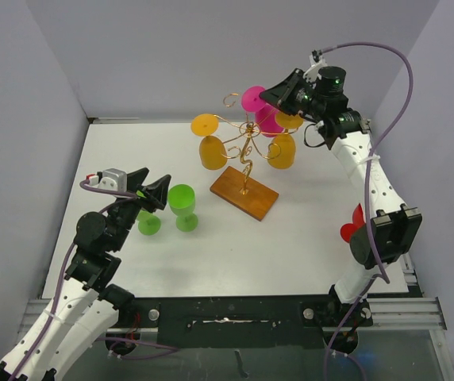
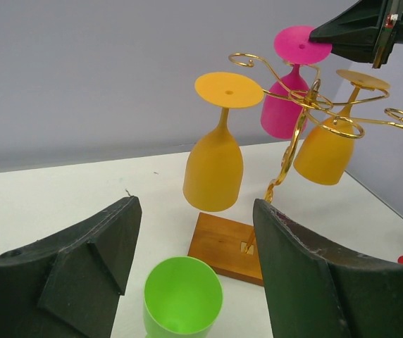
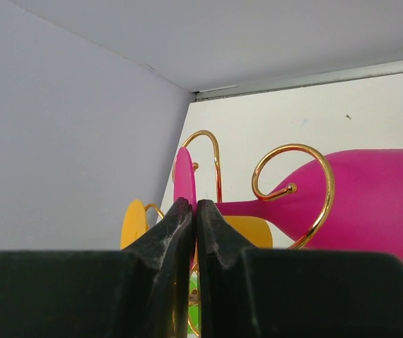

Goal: Place the wine glass upside down on the wine glass rack

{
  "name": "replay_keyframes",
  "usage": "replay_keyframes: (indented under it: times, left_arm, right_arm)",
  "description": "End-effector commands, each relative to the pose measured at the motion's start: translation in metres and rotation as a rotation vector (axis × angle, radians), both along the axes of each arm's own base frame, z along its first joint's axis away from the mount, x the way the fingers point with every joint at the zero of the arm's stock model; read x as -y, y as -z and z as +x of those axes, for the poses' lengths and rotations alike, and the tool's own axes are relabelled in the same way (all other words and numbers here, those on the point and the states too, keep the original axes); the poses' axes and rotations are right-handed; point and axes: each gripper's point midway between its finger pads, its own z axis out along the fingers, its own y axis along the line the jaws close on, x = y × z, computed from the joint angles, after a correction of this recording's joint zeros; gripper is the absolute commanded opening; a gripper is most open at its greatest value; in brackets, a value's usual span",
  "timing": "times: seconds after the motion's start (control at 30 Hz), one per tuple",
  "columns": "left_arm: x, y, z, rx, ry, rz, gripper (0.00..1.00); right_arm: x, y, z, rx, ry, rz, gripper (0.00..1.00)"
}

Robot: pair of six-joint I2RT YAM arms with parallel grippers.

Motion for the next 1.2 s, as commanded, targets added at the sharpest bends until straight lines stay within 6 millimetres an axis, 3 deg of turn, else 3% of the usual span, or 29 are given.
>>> replay_keyframes:
  times: [0.0, 0.47, 1.17]
  left_arm:
    - [-0.005, -0.014, -0.001, 0.039, -0.019, -0.027, 0.63]
    - [-0.007, -0.013, -0.001, 0.039, -0.027, -0.026, 0.63]
    - [-0.01, -0.012, 0.001, 0.035, -0.043, -0.017, 0.63]
  right_arm:
    - [0.015, -0.046, -0.018, 0.119, 0.044, 0.001, 0.0]
    - [0.035, -0.044, -0.013, 0.133, 0.143, -0.046, 0.0]
    - [0.045, -0.041, 0.026, 0.165, 0.122, -0.056, 0.04]
